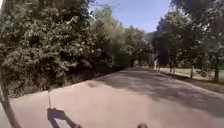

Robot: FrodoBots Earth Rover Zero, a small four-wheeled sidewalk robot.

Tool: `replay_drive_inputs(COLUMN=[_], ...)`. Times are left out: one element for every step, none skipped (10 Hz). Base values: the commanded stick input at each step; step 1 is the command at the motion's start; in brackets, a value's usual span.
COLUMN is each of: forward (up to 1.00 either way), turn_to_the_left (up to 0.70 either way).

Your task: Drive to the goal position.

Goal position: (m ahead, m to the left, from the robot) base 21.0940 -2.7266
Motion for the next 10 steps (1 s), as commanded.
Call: replay_drive_inputs(forward=[0.7, 0.7, 0.7, 0.7, 0.7, 0.7, 0.7, 0.7, 0.7, 0.7], turn_to_the_left=[0.0, 0.0, 0.0, 0.0, 0.0, 0.0, 0.0, 0.0, 0.0, 0.0])
